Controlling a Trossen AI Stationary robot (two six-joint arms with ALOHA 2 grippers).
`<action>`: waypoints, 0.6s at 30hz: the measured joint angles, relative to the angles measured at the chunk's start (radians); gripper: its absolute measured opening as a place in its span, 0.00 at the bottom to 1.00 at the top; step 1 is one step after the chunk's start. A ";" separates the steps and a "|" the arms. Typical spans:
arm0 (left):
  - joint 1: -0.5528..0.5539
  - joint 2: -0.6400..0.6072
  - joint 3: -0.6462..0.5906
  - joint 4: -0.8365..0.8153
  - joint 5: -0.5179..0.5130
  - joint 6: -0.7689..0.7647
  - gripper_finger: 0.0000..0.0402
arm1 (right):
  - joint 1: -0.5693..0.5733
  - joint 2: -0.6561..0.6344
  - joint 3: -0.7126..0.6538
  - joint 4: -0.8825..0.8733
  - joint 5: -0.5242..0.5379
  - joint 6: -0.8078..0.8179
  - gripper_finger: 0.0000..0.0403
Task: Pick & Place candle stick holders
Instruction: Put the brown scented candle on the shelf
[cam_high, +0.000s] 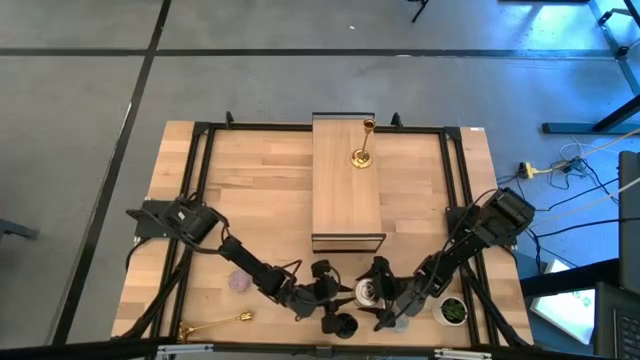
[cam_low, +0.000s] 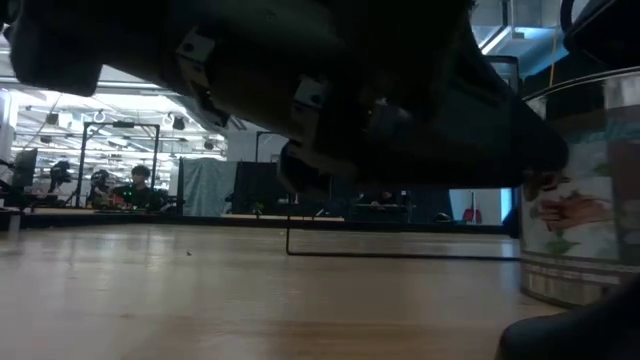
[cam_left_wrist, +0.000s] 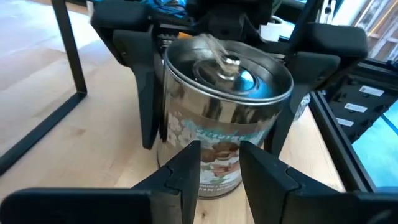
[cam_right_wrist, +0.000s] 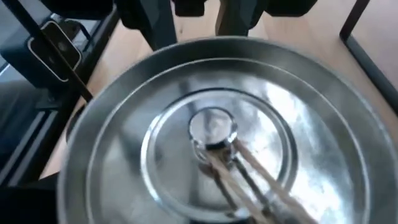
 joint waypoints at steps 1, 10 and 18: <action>0.001 0.002 0.004 -0.001 0.004 0.001 0.27 | 0.000 0.000 0.000 -0.008 -0.002 0.002 0.99; 0.001 0.004 0.005 -0.004 0.005 0.002 0.27 | 0.001 0.000 0.000 -0.021 0.006 0.012 0.99; 0.001 0.004 0.005 -0.006 0.002 0.003 0.27 | -0.011 -0.002 0.002 -0.049 -0.005 0.059 0.96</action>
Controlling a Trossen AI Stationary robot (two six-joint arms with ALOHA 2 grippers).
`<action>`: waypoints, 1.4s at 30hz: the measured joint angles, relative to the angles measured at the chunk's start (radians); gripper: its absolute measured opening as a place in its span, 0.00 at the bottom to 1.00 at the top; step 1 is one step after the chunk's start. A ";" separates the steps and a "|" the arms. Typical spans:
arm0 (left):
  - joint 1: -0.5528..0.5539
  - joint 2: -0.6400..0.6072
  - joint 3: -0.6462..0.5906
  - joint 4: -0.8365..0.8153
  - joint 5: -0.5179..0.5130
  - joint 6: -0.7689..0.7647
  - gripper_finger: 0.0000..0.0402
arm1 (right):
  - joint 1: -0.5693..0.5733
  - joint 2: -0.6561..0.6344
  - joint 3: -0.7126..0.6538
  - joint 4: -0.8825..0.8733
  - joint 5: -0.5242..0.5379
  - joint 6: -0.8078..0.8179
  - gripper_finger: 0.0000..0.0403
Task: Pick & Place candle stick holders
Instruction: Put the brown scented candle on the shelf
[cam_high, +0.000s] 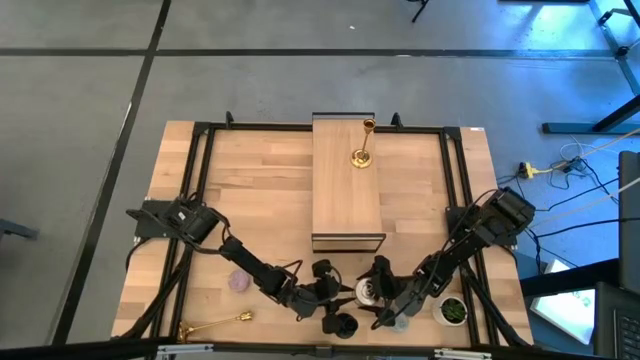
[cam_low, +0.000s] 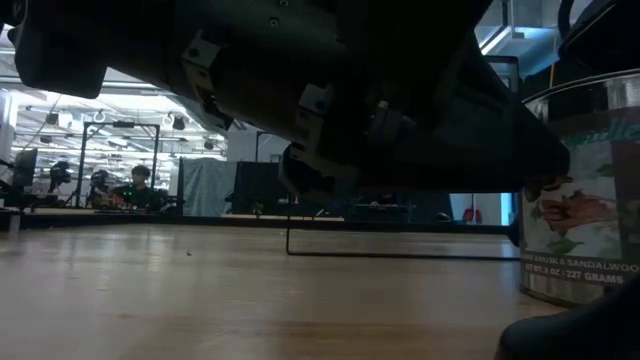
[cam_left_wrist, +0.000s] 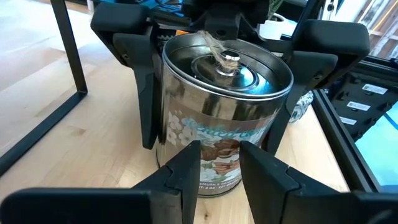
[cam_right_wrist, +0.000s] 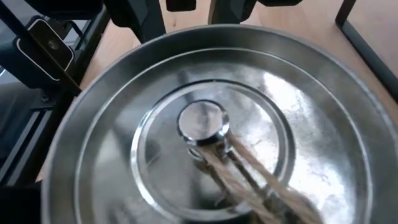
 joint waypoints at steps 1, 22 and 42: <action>0.000 0.000 0.000 0.000 -0.001 0.000 0.27 | 0.001 0.000 0.000 0.000 0.004 -0.001 0.95; -0.142 -0.118 0.003 -0.007 -0.419 0.247 0.27 | 0.062 -0.103 0.078 -0.033 -0.054 -0.056 0.88; -0.204 -0.129 0.002 -0.006 -0.767 0.294 0.27 | 0.101 -0.405 0.601 -1.018 0.466 -0.283 0.88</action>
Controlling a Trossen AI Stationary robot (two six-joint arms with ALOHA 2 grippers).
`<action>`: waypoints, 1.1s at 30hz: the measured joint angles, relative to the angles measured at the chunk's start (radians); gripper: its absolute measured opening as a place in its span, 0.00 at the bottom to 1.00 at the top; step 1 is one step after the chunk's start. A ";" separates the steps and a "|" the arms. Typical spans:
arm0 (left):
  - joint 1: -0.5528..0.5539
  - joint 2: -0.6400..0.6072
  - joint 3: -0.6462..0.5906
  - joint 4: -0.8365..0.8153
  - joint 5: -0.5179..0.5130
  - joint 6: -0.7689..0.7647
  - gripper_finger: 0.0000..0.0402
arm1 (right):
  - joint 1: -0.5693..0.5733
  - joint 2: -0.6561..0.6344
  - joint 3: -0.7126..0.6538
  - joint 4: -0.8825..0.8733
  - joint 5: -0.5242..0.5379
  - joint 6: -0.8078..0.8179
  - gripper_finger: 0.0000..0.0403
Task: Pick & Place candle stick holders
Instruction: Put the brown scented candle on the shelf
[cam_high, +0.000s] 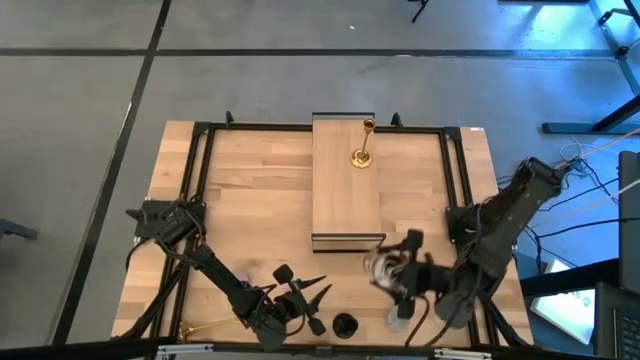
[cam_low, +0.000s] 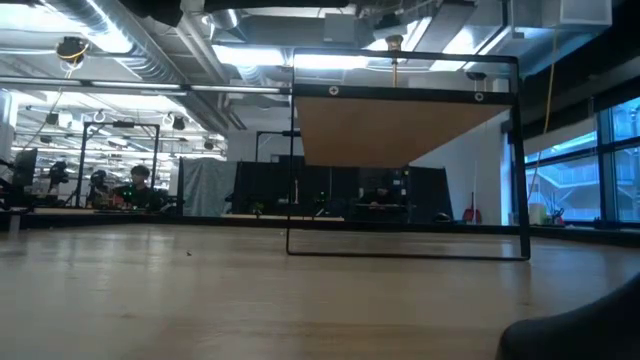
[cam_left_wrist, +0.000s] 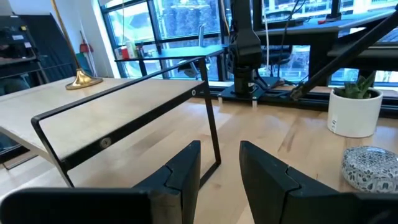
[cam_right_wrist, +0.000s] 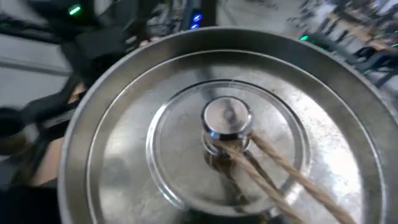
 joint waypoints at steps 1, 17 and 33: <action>0.000 0.000 0.000 0.000 0.000 0.000 0.27 | -0.006 -0.021 0.000 -0.012 0.013 -0.015 0.88; 0.009 -0.044 -0.058 -0.012 0.018 -0.002 0.27 | -0.353 -0.214 -0.148 0.227 -0.364 -0.388 0.88; -0.046 -0.559 -0.417 -0.005 0.068 0.153 0.27 | -0.849 -0.246 -0.169 0.174 -0.898 -0.305 0.88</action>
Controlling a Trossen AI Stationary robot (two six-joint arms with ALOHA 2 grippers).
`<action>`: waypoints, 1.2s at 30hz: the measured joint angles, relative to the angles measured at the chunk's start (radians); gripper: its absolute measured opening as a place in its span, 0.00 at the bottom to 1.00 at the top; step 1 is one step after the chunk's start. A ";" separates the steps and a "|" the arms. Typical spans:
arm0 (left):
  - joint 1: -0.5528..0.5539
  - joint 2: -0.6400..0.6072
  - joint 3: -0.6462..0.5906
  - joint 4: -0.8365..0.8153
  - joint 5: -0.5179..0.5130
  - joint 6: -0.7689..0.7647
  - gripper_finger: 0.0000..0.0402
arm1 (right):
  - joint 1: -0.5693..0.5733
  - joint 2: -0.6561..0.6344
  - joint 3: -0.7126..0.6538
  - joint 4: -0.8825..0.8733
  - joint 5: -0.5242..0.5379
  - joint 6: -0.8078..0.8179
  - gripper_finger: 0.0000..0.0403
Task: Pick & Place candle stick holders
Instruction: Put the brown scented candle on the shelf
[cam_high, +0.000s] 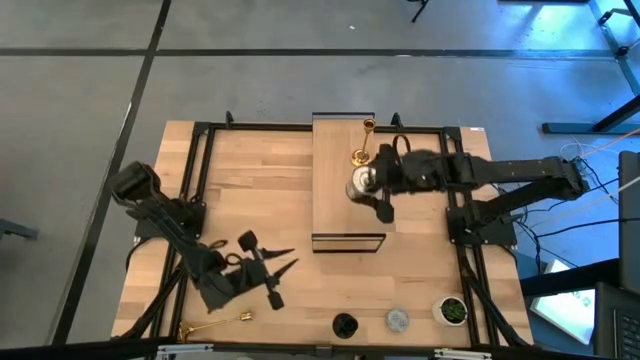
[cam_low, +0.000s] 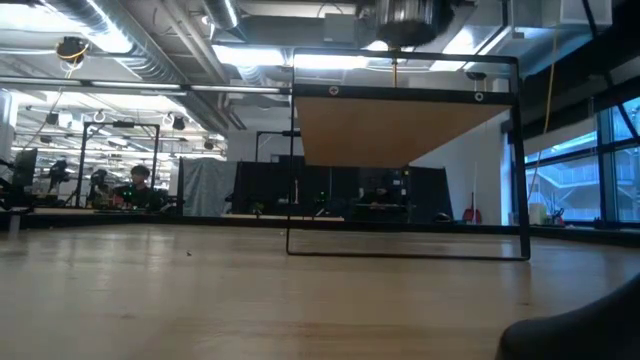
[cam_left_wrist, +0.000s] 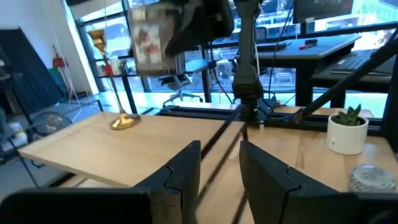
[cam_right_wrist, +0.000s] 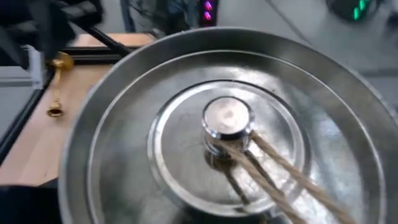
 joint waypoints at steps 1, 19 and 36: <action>0.000 -0.017 -0.018 -0.001 -0.001 0.012 0.27 | -0.018 0.000 -0.005 -0.007 -0.003 0.018 0.88; 0.042 -0.296 -0.242 -0.002 0.030 0.138 0.27 | -0.169 -0.001 -0.453 0.510 -0.023 0.108 0.88; 0.089 -0.328 -0.272 -0.002 0.139 0.131 0.27 | -0.179 -0.001 -0.456 0.505 0.009 0.110 0.96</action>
